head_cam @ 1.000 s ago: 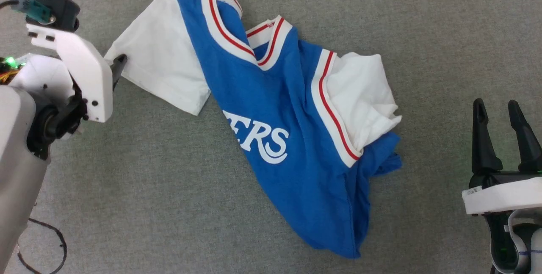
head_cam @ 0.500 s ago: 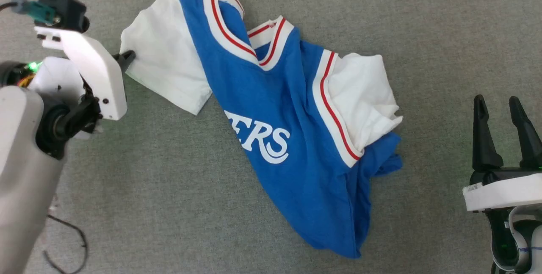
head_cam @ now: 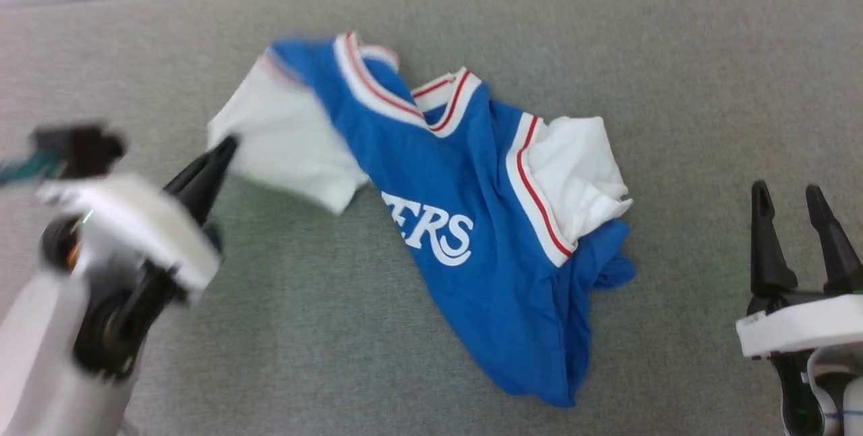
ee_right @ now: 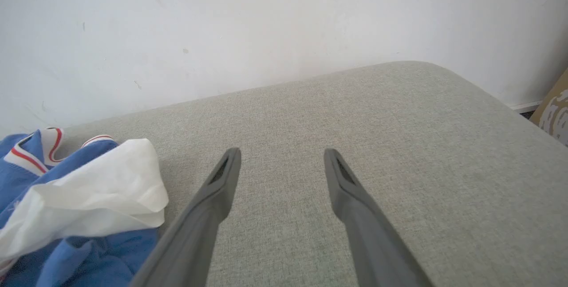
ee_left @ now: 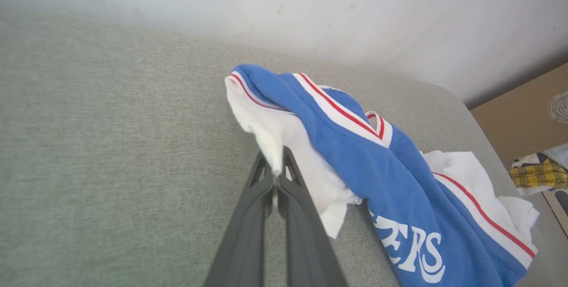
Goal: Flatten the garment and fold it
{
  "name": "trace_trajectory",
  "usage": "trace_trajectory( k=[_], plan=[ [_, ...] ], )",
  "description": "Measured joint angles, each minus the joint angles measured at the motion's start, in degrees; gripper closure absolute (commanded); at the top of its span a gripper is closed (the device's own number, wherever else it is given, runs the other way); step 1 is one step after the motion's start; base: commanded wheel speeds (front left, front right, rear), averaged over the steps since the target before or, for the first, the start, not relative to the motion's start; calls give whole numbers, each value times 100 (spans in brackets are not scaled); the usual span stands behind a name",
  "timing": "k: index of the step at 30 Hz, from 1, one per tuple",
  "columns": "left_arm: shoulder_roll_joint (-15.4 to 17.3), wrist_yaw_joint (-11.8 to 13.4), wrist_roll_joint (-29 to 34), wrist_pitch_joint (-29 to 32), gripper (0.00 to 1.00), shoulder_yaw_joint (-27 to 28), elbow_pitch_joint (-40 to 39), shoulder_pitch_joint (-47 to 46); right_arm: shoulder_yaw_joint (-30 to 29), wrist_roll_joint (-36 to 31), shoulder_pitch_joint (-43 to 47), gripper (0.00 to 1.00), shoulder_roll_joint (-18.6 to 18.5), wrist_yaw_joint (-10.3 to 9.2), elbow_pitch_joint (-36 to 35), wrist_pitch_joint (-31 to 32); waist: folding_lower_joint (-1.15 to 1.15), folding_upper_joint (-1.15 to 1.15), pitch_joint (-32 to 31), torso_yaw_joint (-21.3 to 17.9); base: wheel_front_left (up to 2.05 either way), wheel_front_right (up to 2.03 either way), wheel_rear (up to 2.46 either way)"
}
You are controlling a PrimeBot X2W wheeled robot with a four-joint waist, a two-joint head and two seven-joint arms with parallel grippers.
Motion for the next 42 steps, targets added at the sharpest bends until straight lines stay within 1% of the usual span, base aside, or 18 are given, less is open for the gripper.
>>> trace_trajectory(
  k=[6, 8, 11, 15, 18, 20, 24, 27, 30, 33, 42],
  plan=[
    [204, 465, -216, -619, 100, 887, -871, 1512, -155, -3, 193, 0, 0, 0, 20, 52, -1, 0, -337, 164, 0, 0, 0],
    [230, 570, -293, -753, 100, 1132, -1122, 1934, -223, -22, 247, 0, -3, 0, 5, 100, -1, 0, -411, 234, 0, 0, 0],
    [263, 589, -415, -881, 100, 1428, -1359, 2351, -180, -152, 270, 0, -3, 0, -32, 279, -1, 0, -489, 338, 0, 0, 0],
    [263, 624, -472, -985, 100, 1627, -1572, 2624, 160, -325, 107, 0, -2, 0, -171, 772, -1, 0, -544, 426, 0, 0, 0],
    [256, 619, -472, -984, 100, 1590, -1651, 2658, 464, -92, -328, 0, -13, 0, -202, 1355, 0, 0, -494, 452, 0, 0, 0],
    [247, 609, -471, -983, 100, 1511, -1668, 2622, 693, 49, -690, 0, -142, 0, -193, 1847, 0, 0, -436, 462, 0, 0, 0],
    [209, 558, -439, -982, 100, 1311, -1639, 2393, 1217, 434, -1411, 0, -636, 0, 55, 2932, 1, 0, -300, 493, 0, 0, 0],
    [200, 508, -374, -979, 100, 1193, -1570, 2221, 1707, 583, -1821, 0, -1051, 0, 330, 3509, 1, 0, -209, 538, 0, 0, 0],
    [156, 437, -365, -976, 100, 1072, -1485, 2064, 2087, 701, -2102, 0, -1359, 0, 613, 3747, 1, 0, -153, 626, 0, 0, 0],
    [142, 374, -364, -974, 100, 1005, -1422, 1970, 2525, 775, -2291, 0, -1618, 0, 859, 3798, 1, 0, -107, 726, 0, 0, 0],
    [54, 266, -338, -951, 100, 787, -1277, 1779, 3245, 931, -2711, 0, -1965, 0, 1591, 3646, 1, 0, 32, 1002, 0, 0, 0]
  ],
)
